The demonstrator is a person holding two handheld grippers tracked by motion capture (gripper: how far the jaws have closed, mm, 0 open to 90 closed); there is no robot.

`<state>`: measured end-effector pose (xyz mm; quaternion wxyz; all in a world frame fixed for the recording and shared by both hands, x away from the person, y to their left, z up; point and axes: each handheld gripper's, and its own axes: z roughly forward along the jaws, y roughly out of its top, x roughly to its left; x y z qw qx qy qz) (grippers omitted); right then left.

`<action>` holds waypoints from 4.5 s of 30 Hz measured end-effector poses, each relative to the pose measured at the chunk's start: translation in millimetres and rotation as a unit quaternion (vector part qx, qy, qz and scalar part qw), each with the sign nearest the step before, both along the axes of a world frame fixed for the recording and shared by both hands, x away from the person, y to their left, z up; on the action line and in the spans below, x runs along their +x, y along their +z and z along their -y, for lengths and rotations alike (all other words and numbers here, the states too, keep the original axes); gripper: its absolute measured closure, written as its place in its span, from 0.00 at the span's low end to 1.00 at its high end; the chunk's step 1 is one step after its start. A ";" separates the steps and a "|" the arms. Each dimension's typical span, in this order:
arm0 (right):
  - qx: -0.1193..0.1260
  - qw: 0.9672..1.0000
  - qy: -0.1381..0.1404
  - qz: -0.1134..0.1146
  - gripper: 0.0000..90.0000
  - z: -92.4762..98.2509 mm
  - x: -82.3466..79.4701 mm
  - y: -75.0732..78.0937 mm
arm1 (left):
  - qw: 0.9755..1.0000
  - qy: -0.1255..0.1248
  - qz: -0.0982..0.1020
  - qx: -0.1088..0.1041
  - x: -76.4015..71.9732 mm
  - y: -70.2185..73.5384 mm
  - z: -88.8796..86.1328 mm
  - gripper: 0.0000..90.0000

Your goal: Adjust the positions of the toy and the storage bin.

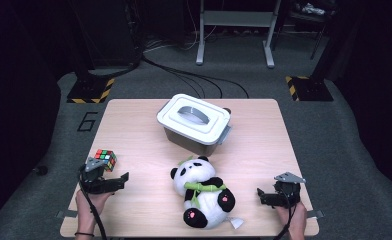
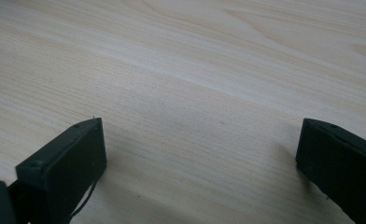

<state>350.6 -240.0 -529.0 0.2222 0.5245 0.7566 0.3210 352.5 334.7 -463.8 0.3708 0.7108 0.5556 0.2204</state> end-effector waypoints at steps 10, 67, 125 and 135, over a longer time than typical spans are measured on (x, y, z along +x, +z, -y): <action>0.002 1.000 -0.004 0.000 0.01 -0.5 -0.3 -0.1 | 0.996 -0.091 -0.004 -0.008 -16.6 2.0 65.7 0.00; 0.000 1.000 -0.003 0.001 0.01 0.2 -0.5 -0.1 | 0.943 -0.322 0.043 -0.067 -29.0 29.8 164.3 0.90; -0.001 1.000 -0.005 0.001 0.01 0.4 -0.5 -0.1 | 0.951 -0.304 0.017 -0.055 6.3 44.1 56.2 0.91; -0.001 1.000 -0.005 0.001 0.01 0.3 -0.5 0.0 | 0.961 -0.268 0.015 -0.064 2.9 38.8 58.1 0.74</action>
